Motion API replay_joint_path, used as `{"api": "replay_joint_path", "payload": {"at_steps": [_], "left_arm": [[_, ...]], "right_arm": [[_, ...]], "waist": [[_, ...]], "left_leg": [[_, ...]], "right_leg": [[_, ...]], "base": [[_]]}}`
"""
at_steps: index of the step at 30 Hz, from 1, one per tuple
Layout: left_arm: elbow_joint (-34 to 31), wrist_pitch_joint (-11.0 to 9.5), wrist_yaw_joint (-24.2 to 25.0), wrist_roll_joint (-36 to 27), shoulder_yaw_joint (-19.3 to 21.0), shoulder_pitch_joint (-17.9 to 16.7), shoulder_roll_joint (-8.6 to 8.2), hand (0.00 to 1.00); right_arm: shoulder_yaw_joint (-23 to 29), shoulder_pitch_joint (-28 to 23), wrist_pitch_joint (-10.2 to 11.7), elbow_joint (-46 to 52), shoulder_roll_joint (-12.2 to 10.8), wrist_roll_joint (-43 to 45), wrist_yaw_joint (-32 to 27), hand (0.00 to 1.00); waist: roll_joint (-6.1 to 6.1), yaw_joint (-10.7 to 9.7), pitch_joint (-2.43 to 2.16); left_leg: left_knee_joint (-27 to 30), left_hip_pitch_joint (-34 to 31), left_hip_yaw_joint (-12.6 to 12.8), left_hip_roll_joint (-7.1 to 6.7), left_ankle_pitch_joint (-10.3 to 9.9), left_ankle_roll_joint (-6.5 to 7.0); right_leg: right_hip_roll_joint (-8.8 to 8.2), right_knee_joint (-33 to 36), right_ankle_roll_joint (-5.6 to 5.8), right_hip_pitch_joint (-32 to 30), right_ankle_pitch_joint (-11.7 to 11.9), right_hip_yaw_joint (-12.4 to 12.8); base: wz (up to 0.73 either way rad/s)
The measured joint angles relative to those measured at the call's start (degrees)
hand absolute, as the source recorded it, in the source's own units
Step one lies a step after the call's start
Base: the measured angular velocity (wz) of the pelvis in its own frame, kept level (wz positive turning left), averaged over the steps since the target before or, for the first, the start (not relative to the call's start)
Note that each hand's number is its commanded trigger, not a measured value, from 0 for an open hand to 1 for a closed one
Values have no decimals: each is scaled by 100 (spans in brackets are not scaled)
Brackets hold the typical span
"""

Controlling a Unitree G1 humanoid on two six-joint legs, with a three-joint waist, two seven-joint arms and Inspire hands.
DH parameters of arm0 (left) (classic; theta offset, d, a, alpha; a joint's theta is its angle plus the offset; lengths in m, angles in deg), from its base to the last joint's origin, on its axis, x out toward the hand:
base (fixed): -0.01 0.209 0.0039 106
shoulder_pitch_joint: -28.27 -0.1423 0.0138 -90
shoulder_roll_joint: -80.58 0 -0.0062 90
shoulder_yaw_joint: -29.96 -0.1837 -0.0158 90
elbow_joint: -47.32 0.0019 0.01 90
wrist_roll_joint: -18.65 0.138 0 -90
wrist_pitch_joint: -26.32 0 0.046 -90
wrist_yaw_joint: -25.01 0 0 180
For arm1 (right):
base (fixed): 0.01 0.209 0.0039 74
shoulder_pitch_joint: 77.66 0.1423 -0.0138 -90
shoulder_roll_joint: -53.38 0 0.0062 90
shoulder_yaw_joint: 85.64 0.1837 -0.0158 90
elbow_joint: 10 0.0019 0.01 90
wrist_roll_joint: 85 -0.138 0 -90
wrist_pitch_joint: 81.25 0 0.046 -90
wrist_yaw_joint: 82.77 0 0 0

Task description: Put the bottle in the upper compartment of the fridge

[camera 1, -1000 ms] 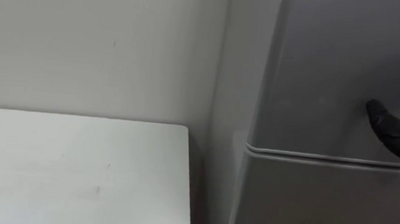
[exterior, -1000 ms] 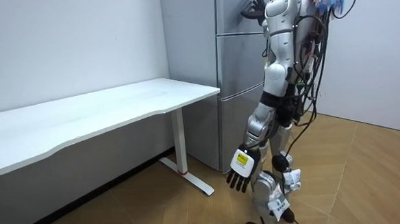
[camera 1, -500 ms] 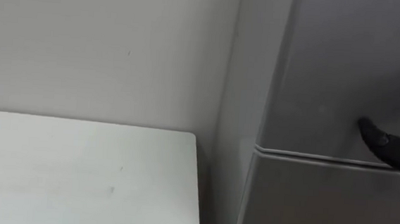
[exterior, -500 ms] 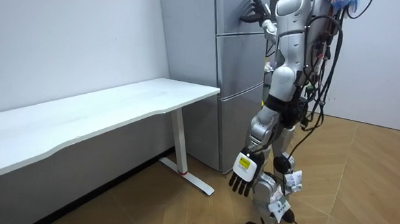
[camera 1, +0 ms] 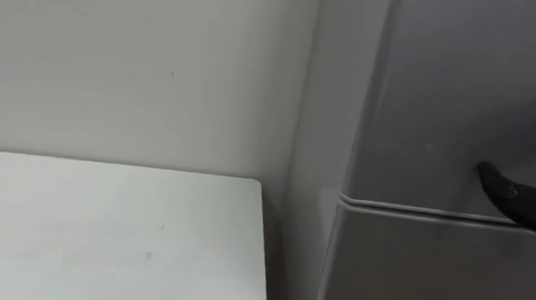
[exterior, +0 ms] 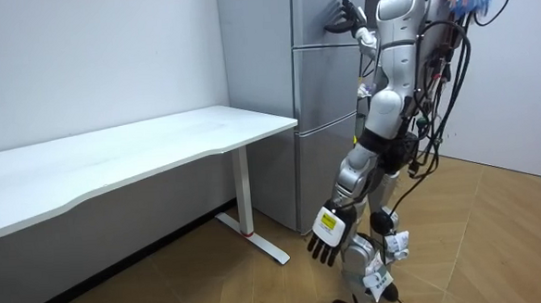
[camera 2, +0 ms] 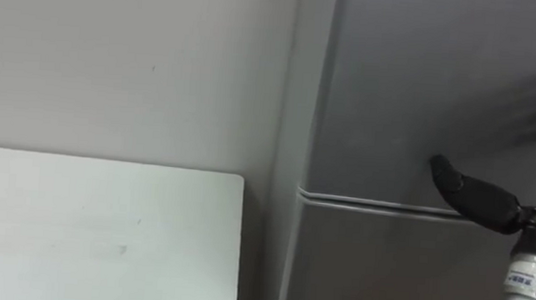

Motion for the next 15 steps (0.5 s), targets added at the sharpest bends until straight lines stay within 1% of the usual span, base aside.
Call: {"api": "replay_joint_path", "payload": {"at_steps": [1,3,5,8,11,15], "left_arm": [[0,-3,0,3,1,0,0,0],[0,-12,12,4,1,1,0,0],[-1,-40,33,3,8,4,0,0],[3,-100,93,11,54,-7,-1,0],[2,-123,99,8,139,-27,-5,0],[-80,-140,88,-2,191,-77,-6,0]], "right_arm": [[0,0,0,3,0,0,7,0],[3,0,-11,63,2,1,41,0],[19,-1,-10,114,3,1,51,0],[62,-30,-178,331,3,-55,104,0],[75,-91,-267,562,8,-342,105,0],[92,-148,-263,753,28,-734,85,0]], "waist": [[0,-7,0],[0,-97,-1],[3,-117,-4],[0,-144,-5],[-9,-156,-9],[-23,-246,-14]], "left_leg": [[0,-2,-6,-2,0,0],[4,-45,-71,-20,8,12],[6,-70,-76,-24,11,16],[-4,-57,-76,-28,11,17],[-10,-46,-84,-32,12,18],[-15,-65,-110,-46,11,18]], "right_leg": [[0,-2,0,0,0,-4],[-15,-3,4,-19,-3,-44],[-15,-4,5,-43,-3,-37],[0,3,5,-41,-2,-29],[8,1,8,-30,-4,-29],[9,-9,25,-37,-17,-49]], "base": [[5],[11],[4],[0],[0],[4]]}}
